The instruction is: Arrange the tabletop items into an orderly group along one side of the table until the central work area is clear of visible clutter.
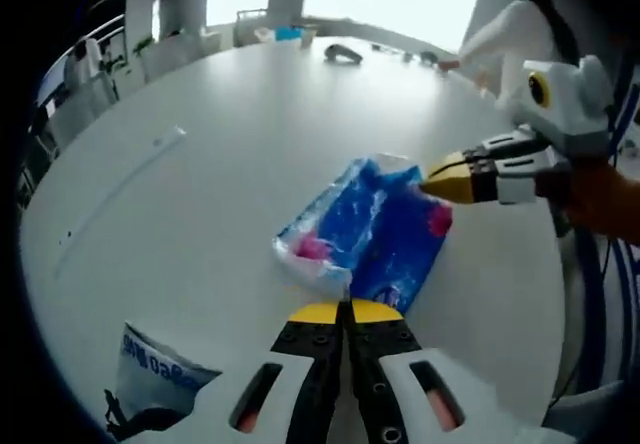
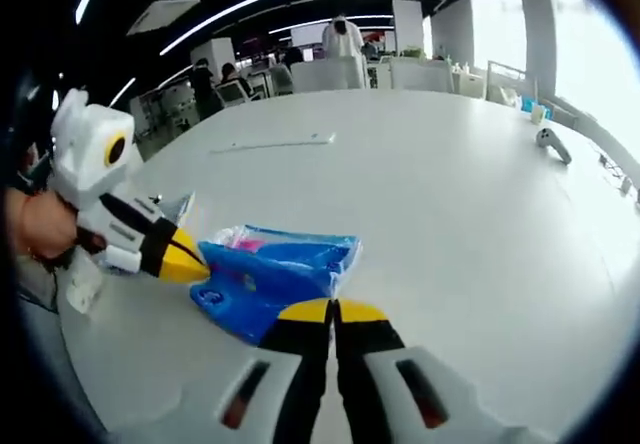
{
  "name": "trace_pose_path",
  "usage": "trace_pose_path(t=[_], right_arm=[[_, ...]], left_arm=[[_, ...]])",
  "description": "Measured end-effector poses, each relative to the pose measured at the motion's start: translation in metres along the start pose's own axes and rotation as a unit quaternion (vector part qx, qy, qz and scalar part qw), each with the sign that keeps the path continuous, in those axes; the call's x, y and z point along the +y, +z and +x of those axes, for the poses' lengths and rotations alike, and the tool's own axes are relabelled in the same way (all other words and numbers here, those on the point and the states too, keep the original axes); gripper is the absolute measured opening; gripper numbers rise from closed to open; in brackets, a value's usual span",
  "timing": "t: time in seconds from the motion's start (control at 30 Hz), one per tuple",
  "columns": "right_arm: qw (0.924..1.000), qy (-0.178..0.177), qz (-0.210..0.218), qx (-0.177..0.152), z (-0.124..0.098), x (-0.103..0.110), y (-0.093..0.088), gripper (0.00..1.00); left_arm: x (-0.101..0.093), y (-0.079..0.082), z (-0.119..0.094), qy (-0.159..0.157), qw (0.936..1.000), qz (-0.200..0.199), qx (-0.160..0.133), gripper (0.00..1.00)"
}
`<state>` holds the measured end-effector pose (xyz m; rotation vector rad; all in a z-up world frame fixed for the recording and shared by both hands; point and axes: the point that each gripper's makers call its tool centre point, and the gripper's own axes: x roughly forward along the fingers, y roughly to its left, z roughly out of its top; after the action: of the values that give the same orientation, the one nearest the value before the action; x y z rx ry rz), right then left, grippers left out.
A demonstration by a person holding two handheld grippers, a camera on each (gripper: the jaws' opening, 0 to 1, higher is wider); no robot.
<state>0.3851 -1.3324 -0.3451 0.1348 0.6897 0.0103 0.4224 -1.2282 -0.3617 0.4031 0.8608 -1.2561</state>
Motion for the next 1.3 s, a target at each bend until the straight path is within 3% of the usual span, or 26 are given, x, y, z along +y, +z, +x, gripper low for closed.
trace_pose_path(t=[0.7,1.3], right_arm=[[0.9998,0.0,0.008,0.02,0.008,-0.001,-0.01,0.04],[0.9998,-0.007,0.014,0.015,0.005,-0.002,-0.007,0.08]], left_arm=[[0.001,-0.009,0.001,-0.001,1.0,-0.006,-0.001,0.12],[-0.001,-0.011,-0.006,0.006,1.0,0.004,-0.001,0.19]])
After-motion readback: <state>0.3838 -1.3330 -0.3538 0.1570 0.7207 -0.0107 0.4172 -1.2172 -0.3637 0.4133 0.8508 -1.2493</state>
